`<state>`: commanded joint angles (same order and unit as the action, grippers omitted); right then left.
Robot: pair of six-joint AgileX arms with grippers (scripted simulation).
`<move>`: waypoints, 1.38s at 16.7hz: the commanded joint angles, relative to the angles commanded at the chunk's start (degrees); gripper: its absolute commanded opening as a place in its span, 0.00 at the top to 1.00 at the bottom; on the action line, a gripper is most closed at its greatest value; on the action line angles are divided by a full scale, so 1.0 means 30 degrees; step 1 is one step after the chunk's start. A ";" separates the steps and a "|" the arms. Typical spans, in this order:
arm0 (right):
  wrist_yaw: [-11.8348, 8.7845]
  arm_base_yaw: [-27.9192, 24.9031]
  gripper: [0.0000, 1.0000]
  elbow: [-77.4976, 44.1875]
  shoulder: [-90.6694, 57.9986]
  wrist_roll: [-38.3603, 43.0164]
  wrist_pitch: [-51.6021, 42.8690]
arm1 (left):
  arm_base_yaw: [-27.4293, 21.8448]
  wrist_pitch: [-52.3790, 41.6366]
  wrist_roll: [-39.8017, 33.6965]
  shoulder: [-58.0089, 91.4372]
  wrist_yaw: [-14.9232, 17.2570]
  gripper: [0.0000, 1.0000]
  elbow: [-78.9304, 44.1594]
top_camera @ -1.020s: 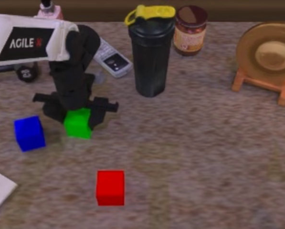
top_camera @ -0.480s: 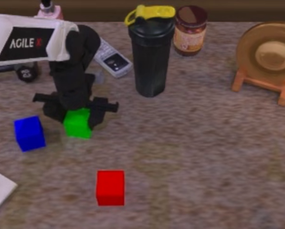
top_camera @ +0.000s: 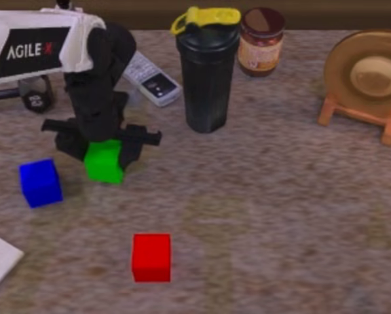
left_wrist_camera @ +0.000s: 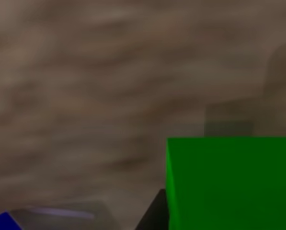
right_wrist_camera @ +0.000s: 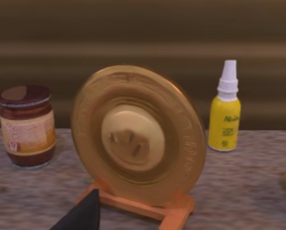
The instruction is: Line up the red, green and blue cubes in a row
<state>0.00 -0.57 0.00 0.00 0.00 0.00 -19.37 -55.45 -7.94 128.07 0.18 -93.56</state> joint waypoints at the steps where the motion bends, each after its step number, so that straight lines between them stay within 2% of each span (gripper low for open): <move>1: 0.0000 0.0000 0.00 0.0000 0.0000 0.0000 0.0000 | 0.0063 -0.0710 -0.0017 -0.0244 -0.0003 1.00 -0.0408; 5: 0.0000 0.0000 0.00 0.0000 0.0000 0.0000 0.0000 | 0.0221 -0.2954 -0.0003 -0.1152 -0.0005 1.00 -0.1778; 10: 0.0000 0.0000 0.00 0.0000 0.0000 0.0000 0.0000 | 0.0084 -0.3024 -0.0013 -0.1168 -0.0012 1.00 -0.1818; 12: 0.0000 0.0000 0.00 0.0000 0.0000 0.0000 0.0000 | -0.0486 -0.3039 -0.0671 -0.1284 -0.0013 1.00 -0.1717; 15: 0.0000 0.0000 0.00 0.0000 0.0000 0.0000 0.0000 | -0.2306 -0.3089 -0.3088 -0.1723 -0.0014 1.00 -0.1245; 23: 0.0000 0.0000 0.00 0.0000 0.0000 0.0000 0.0000 | -0.8865 -0.3031 -1.2318 -0.3772 0.0006 1.00 0.0864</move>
<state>0.00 -0.57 0.00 0.00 0.00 0.00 -45.97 -64.54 -44.90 116.76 0.19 -90.97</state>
